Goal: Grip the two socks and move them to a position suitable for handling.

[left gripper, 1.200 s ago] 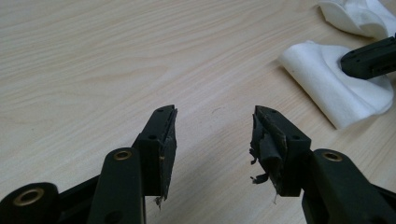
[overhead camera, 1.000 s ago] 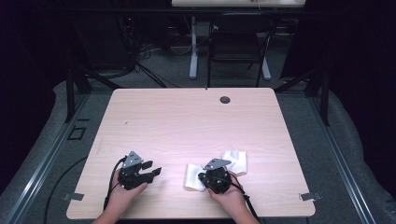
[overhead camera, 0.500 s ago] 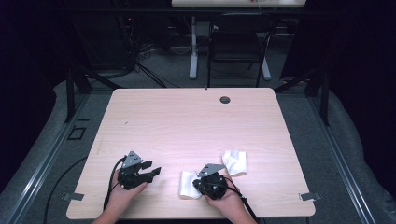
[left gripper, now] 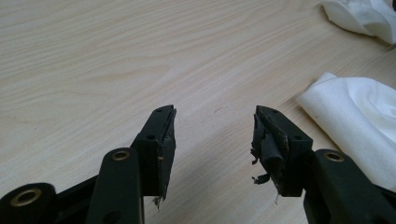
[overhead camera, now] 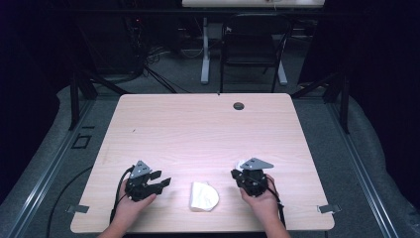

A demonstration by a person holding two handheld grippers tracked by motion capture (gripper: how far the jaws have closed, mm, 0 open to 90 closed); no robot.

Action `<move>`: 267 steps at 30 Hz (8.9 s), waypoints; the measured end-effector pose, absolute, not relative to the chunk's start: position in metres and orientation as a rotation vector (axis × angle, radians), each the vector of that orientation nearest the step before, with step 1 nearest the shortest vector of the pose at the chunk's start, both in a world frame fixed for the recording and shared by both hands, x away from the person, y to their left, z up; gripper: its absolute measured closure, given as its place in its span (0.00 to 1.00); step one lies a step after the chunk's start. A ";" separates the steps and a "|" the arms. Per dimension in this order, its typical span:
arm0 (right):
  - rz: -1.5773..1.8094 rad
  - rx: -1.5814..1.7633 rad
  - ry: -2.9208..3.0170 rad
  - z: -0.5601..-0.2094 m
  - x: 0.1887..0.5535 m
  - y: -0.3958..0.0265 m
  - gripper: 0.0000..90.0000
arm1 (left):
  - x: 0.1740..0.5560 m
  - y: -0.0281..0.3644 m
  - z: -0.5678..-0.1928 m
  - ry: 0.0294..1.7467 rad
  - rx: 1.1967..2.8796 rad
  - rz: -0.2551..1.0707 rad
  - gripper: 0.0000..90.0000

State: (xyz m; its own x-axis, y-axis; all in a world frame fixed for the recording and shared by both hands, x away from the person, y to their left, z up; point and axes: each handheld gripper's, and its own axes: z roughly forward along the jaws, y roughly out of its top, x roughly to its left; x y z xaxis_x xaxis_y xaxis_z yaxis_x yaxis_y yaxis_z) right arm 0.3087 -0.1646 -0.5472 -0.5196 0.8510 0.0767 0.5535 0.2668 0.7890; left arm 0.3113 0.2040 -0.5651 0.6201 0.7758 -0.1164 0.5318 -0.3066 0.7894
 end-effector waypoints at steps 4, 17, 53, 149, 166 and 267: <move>1.095 1.376 2.111 -0.548 0.316 -0.184 0.96 | 0.312 0.203 -0.566 1.035 1.997 0.353 0.54; 0.968 1.476 2.134 -0.571 0.332 -0.192 0.99 | 0.311 0.204 -0.565 1.042 1.990 0.361 0.53; 1.036 1.253 2.383 -0.576 0.367 -0.057 1.00 | 0.311 0.198 -0.568 1.012 2.006 0.336 0.53; 1.126 1.123 2.575 -0.571 0.290 -0.064 0.90 | 0.288 0.160 -0.552 0.912 2.028 0.268 0.54; 1.098 1.204 2.532 -0.576 0.289 -0.068 0.94 | 0.283 0.124 -0.564 0.907 2.132 0.360 0.51; 1.040 1.293 2.412 -0.577 0.272 -0.116 0.99 | 0.265 0.176 -0.577 0.925 2.197 0.242 0.71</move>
State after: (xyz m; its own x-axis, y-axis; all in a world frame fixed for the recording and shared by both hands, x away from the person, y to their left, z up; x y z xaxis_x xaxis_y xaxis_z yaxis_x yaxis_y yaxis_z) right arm 0.2715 -0.1158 -0.5765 -0.5913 0.7950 0.1352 0.6440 0.3646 0.6725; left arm 0.2654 0.1761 -0.5767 0.7239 0.6824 -0.1011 0.5453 -0.4763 0.6898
